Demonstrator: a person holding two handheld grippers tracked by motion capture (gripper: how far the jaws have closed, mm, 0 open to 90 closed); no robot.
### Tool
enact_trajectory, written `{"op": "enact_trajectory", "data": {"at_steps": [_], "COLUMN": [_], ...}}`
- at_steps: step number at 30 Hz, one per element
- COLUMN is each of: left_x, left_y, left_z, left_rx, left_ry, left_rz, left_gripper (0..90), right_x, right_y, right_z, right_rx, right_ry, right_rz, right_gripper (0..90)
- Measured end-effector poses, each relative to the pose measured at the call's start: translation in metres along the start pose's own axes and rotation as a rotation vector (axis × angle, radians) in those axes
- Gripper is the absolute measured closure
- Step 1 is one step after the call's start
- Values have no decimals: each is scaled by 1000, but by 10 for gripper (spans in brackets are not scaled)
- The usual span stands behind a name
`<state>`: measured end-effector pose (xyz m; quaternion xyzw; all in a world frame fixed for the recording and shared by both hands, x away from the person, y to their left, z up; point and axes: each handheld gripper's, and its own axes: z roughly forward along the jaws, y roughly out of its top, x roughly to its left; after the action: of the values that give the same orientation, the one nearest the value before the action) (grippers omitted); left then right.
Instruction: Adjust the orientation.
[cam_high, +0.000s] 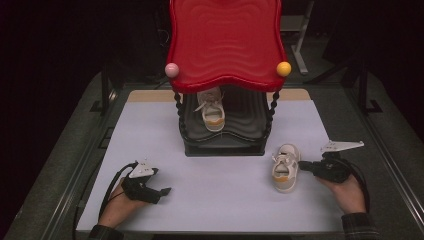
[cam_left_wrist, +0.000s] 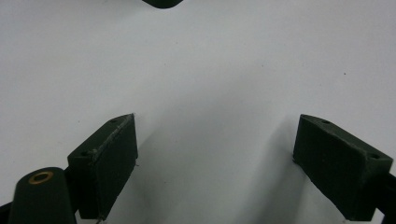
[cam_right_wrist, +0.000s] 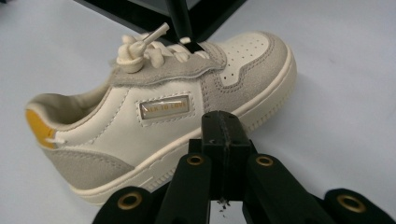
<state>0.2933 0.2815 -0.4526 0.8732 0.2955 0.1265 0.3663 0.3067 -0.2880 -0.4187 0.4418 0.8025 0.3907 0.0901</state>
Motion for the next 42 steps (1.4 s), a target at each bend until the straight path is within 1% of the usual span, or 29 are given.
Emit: {"op": "enact_trajectory", "data": {"at_steps": [2, 4, 5, 6, 7, 8, 9, 10, 13, 15, 16, 20, 21, 22, 23, 24, 26, 27, 30, 31, 34, 35, 37, 38, 39, 40, 42], "left_x": [0, 0, 0, 0, 0, 0, 0, 0, 0, 0, 0, 0, 0, 0, 0, 0, 0, 0, 0, 0, 0, 0, 0, 0, 0, 0, 0], "left_y": [0, 0, 0, 0, 0, 0, 0, 0, 0, 0, 0, 0, 0, 0, 0, 0, 0, 0, 0, 0, 0, 0, 0, 0, 0, 0, 0], "left_z": [0, 0, 0, 0, 0, 0, 0, 0, 0, 0, 0, 0, 0, 0, 0, 0, 0, 0, 0, 0, 0, 0, 0, 0, 0, 0, 0], "left_rx": [0, 0, 0, 0, 0, 0, 0, 0, -1, -2, 0, -1, -1, -1, -1, 0, -1, -1, -1, -1, -1, -1, -1, -2, -2, -2, -2], "left_ry": [0, 0, 0, 0, 0, 0, 0, 0, 1, 1, 1, 1, 1, 2, 1, 1, 1, 1, 1, 1, 1, 1, 2, 2, 2, 1, 1], "left_rz": [0, 0, 0, 0, 0, 0, 0, 0, 1, 1, 1, 1, 1, 1, 0, 0, 0, 0, 0, 0, 0, 0, 1, 1, 1, 0, 0], "left_gripper": [130, 130, 130, 130, 130, 130, 130, 130, 130, 130, 130, 129, 130, 130, 130, 130, 130, 130, 130, 130, 130, 130, 130, 129, 130, 130, 130], "right_x": [-1, -5, -5, -8, -8, -11, -11, -11, -9, -6, -2, 7, 7, 13, 13, 18, 21, 24, 30, 30, 38, 38, 39, 39, 38, 37, 39], "right_y": [-1, -4, -4, -6, -6, -7, -7, -7, -7, -9, -12, -19, -19, -23, -23, -23, -23, -22, -18, -18, -13, -13, -12, -9, -7, -5, 1], "right_z": [0, 4, 4, 6, 6, 6, 6, 6, 3, -3, -7, -12, -12, -13, -13, -13, -13, -11, -6, -6, 1, 1, 1, -3, -6, -10, -17], "right_rx": [4, 31, 31, 42, 42, 36, 36, 47, 47, 40, 42, 62, 62, 68, 68, 75, 77, 78, 87, 87, 96, 96, 105, 104, 101, 94, 60], "right_ry": [-3, -12, -12, -10, -10, 5, 5, -8, -14, -17, -8, 8, 8, 21, 21, 37, 44, 44, 66, 66, 83, 83, 87, 84, 90, 102, 124], "right_rz": [0, 13, 13, 23, 23, 37, 37, 27, 24, 14, 10, -6, -6, -18, -18, -33, -38, -51, -69, -69, -94, -94, -103, -110, -109, -105, -111], "right_gripper": [896, 896, 896, 896, 896, 896, 896, 895, 895, 895, 895, 895, 895, 895, 895, 895, 895, 895, 895, 895, 895, 895, 870, 831, 801, 789, 753]}}
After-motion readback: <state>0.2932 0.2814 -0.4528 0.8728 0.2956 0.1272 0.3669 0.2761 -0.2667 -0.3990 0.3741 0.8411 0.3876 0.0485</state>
